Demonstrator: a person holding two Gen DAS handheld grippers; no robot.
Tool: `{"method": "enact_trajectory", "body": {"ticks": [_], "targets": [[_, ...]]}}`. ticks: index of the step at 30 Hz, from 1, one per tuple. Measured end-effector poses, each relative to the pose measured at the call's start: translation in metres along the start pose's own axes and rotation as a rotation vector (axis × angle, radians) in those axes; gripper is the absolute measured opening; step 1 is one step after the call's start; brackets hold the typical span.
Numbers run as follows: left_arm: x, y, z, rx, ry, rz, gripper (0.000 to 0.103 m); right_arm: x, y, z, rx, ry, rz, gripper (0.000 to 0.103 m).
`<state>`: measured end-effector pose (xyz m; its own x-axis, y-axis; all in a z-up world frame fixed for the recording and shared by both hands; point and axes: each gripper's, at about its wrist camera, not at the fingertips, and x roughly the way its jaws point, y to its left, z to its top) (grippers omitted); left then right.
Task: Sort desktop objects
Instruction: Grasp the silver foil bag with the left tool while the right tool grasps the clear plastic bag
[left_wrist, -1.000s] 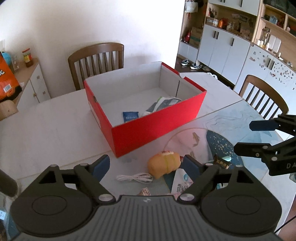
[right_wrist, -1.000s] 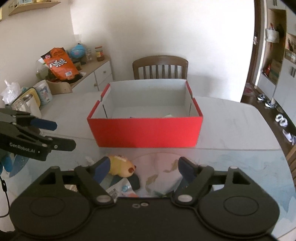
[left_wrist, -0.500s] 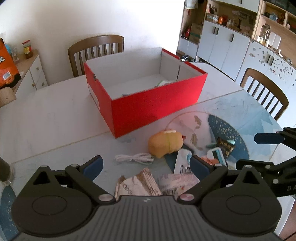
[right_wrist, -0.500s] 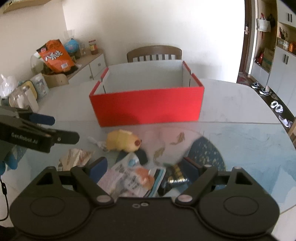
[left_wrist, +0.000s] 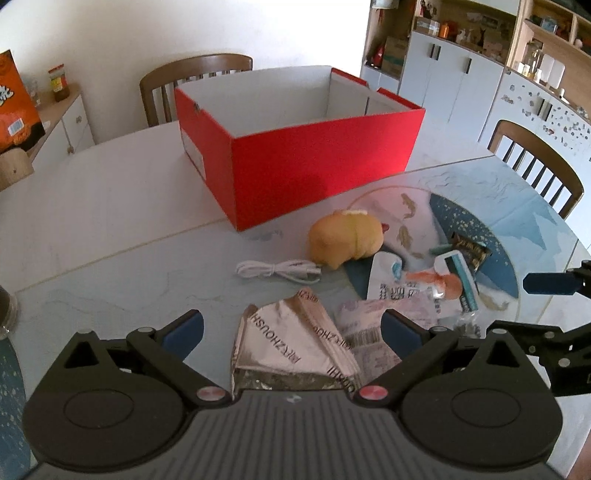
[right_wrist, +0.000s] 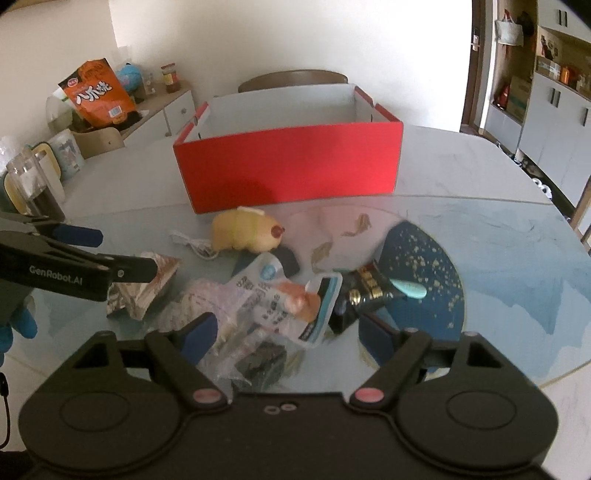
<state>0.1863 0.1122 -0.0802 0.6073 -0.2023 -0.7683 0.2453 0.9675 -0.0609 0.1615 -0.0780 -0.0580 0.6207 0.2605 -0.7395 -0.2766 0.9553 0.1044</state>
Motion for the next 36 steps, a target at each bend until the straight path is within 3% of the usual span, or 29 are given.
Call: {"method": "enact_trajectory", "body": {"ticks": [13,22,26,29,33,36], "targets": [[0.026,0.015,-0.016,-0.061,0.047,-0.003,0.103,0.025,0.009,-0.017,0.003,0.061,0.018,0.079],[0.039,0.021,-0.019,-0.095,0.057,-0.012,0.102,0.038,0.008,-0.023,-0.002,0.096,0.039,0.071],[0.041,0.023,-0.020,-0.109,0.058,-0.014,0.094,0.043,0.006,-0.025,-0.004,0.120,0.032,0.053],[0.041,0.023,-0.020,-0.114,0.059,-0.009,0.082,0.044,0.004,-0.027,0.000,0.126,0.034,0.050],[0.040,0.023,-0.021,-0.106,0.055,0.006,0.076,0.043,0.005,-0.026,-0.012,0.127,0.035,0.036],[0.039,0.024,-0.022,-0.101,0.054,0.015,0.072,0.042,0.006,-0.025,-0.019,0.128,0.034,0.031]]}}
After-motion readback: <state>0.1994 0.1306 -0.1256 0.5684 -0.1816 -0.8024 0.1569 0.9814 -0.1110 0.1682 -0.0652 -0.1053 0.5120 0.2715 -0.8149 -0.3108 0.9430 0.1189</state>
